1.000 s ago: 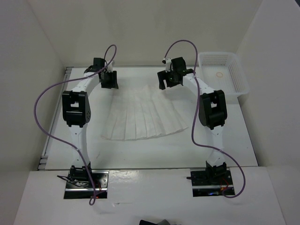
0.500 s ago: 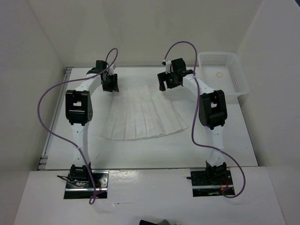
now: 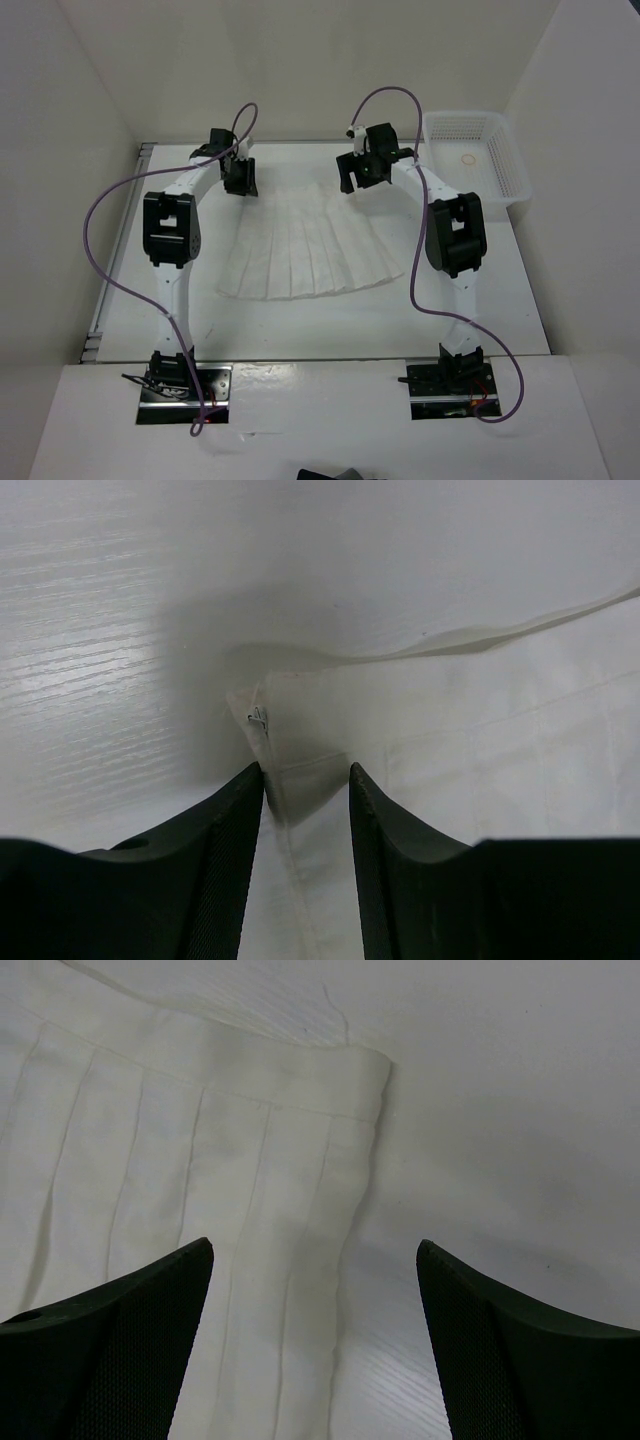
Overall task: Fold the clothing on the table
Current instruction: Fold the skirt
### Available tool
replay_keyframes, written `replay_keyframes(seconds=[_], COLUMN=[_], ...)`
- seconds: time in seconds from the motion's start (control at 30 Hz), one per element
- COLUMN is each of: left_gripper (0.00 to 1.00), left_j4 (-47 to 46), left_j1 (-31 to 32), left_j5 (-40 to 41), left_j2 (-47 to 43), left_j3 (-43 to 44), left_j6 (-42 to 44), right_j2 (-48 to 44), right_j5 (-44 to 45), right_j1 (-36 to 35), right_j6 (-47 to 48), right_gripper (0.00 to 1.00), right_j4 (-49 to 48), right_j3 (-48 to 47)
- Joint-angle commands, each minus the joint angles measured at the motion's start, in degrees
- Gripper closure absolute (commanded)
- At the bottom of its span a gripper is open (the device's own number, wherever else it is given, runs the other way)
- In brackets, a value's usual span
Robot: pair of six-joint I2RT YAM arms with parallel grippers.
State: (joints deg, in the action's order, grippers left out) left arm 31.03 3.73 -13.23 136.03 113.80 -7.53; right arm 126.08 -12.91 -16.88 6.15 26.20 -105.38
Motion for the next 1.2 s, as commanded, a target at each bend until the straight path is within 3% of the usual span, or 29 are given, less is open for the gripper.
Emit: replay_keyframes(seconds=[0.0, 0.53, 0.83, 1.0, 1.07, 1.17], left_gripper=[0.53, 0.55, 0.55, 0.47, 0.36, 0.34], left_j4=[0.09, 0.70, 0.09, 0.61, 0.61, 0.61], left_j1=[0.40, 1.45, 1.46, 1.46, 0.84, 0.23], left_j5=[-2.15, -2.85, -1.79, -0.75, -0.74, -0.21], left_j2=[0.82, 1.87, -1.82, -2.96, -2.96, -1.91], left_j3=[2.57, 0.72, -1.56, 0.01, 0.63, 1.95], left_j6=[0.50, 1.64, 2.26, 1.64, 0.94, 0.94], right_j2=[-3.47, -4.00, -4.00, -4.00, -4.00, -4.00], right_j5=[-0.54, -0.54, -1.16, -1.16, -1.68, -1.68], right_j1=[0.19, 0.19, 0.19, 0.19, 0.19, 0.19], right_j6=[1.14, 1.67, 1.67, 1.67, 2.20, 2.20], right_gripper=[0.14, 0.14, 0.14, 0.14, 0.14, 0.14], right_j4=[-0.88, -0.88, -0.88, -0.88, -0.88, -0.88], right_j3=[0.27, 1.32, 1.32, 1.32, 1.32, 1.32])
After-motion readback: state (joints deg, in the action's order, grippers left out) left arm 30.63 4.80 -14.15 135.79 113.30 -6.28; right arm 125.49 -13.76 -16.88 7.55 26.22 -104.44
